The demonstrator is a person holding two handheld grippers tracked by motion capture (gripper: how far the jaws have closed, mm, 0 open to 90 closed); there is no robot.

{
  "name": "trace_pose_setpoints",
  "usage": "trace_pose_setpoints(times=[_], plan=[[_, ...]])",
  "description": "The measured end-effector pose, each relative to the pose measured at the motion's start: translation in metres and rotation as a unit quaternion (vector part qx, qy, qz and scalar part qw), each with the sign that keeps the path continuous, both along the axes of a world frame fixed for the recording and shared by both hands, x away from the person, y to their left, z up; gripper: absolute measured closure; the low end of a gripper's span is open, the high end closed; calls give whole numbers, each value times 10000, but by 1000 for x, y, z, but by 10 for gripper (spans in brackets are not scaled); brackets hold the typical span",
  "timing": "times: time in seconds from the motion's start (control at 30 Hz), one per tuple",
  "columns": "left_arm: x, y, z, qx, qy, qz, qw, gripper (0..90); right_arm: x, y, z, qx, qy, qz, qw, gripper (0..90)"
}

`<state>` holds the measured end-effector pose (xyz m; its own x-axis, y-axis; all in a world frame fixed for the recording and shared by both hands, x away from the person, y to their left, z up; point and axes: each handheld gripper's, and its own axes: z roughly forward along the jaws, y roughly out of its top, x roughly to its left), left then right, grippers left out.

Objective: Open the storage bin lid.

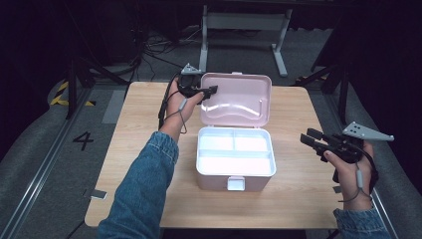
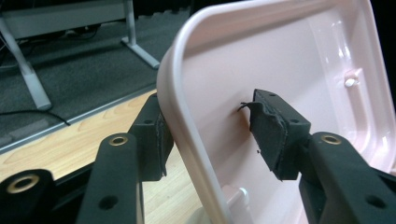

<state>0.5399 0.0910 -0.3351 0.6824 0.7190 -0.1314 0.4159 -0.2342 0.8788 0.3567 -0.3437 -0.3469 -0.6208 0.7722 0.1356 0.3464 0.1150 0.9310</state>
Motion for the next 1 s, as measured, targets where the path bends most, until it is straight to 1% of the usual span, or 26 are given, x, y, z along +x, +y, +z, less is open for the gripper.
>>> trace_pose_setpoints(times=[0.07,0.2,0.23,0.37,0.43,0.5,0.53,0.6,0.63,0.67,0.73,0.8,0.87,0.9,1.0], plan=[[2,0,-3,67,58,17,10000,484,1,0,-2,-9,44,-7,10000,585],[5,0,-7,92,123,26,9999,481,3,0,-5,-5,118,5,9999,584],[6,0,-8,52,164,35,9998,486,4,1,-6,-4,121,16,9999,584],[9,2,-11,52,191,56,9998,495,5,0,-7,-30,146,-7,9999,585],[9,2,-13,48,263,67,9996,494,5,0,-8,-27,172,5,9998,586],[10,2,-14,29,272,56,9996,496,6,0,-9,-38,187,15,9998,586],[11,2,-15,-1,277,50,9996,499,6,1,-9,-57,190,23,9998,586],[11,4,-17,-84,404,50,9991,504,6,1,-9,-54,187,33,9998,586],[12,4,-20,-135,418,26,9990,508,7,1,-10,-55,197,53,9998,586],[12,4,-20,-135,418,26,9990,508,7,1,-10,-55,197,53,9998,586],[12,5,-23,-136,501,50,9986,508,7,2,-11,-67,202,68,9998,585],[13,5,-24,-122,488,53,9987,507,7,2,-11,-68,207,72,9997,585],[13,4,-27,-106,532,55,9985,503,7,2,-11,-68,221,78,9997,585],[14,5,-27,-47,530,57,9986,502,7,2,-11,-64,211,80,9997,586],[14,4,-29,-60,582,97,9982,497,7,2,-11,-65,211,76,9997,586]])
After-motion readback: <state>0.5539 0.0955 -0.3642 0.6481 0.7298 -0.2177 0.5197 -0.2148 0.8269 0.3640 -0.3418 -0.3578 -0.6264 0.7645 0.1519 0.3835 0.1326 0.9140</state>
